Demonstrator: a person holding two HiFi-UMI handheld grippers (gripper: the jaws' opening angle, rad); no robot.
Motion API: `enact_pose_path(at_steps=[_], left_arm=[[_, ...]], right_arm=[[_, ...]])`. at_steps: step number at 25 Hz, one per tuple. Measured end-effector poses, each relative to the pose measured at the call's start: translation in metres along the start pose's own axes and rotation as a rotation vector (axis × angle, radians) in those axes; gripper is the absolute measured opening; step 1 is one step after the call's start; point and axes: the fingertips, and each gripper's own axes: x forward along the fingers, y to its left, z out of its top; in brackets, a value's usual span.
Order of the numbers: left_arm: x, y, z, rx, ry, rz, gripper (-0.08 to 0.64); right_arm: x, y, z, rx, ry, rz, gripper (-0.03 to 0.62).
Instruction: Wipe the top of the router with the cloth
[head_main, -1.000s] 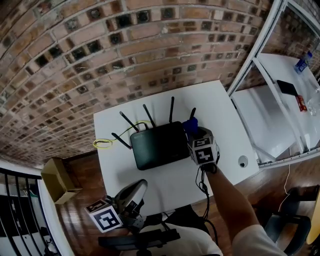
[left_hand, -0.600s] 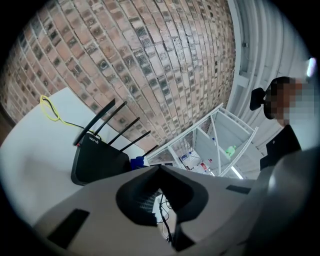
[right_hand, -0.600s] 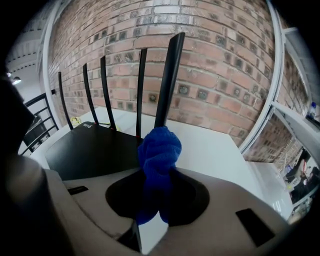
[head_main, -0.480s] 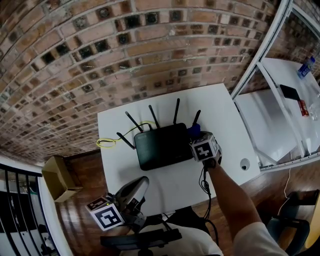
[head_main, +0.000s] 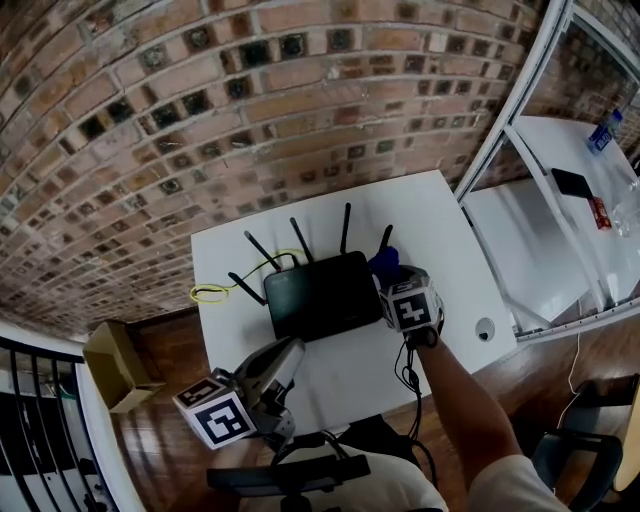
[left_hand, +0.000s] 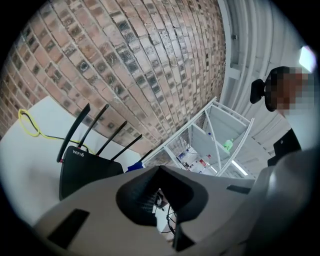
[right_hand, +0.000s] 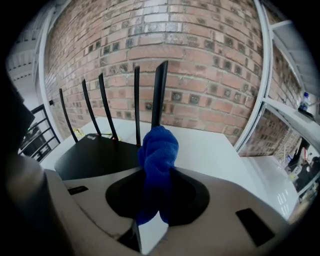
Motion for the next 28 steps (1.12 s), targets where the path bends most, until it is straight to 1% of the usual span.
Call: enact_pose_path(at_steps=[2, 7, 10, 13, 15, 17, 20, 22, 24, 28], left_arm=[[0.005, -0.003, 0.003, 0.005, 0.005, -0.008, 0.017], [0.016, -0.015, 0.012, 0.03, -0.006, -0.046, 0.018], [0.017, -0.013, 0.008, 0.027, 0.018, -0.039, 0.017], [0.015, -0.012, 0.01, 0.033, 0.015, -0.036, 0.018], [0.012, -0.011, 0.013, 0.037, 0.011, -0.032, 0.017], [0.008, -0.008, 0.015, 0.032, 0.011, -0.021, 0.018], [0.003, -0.004, 0.02, 0.032, -0.005, -0.018, 0.017], [-0.001, -0.002, 0.021, 0.034, -0.007, -0.014, 0.018], [-0.005, 0.0, 0.023, 0.037, -0.009, -0.014, 0.018], [-0.014, 0.002, 0.028, 0.028, -0.023, -0.013, 0.018]], right_arm=[[-0.013, -0.001, 0.009, 0.023, -0.047, 0.003, 0.107], [-0.048, 0.01, 0.04, 0.042, -0.153, 0.035, 0.107], [-0.063, 0.025, 0.059, 0.053, -0.21, 0.065, 0.107], [-0.067, 0.043, 0.078, 0.066, -0.255, 0.099, 0.107], [-0.065, 0.049, 0.089, 0.083, -0.27, 0.097, 0.107], [-0.063, 0.047, 0.099, 0.113, -0.291, 0.062, 0.107], [-0.064, 0.031, 0.118, 0.193, -0.339, -0.064, 0.107], [-0.06, 0.023, 0.128, 0.255, -0.349, -0.135, 0.107], [-0.055, 0.023, 0.136, 0.294, -0.342, -0.181, 0.107], [-0.046, 0.027, 0.148, 0.319, -0.321, -0.243, 0.107]])
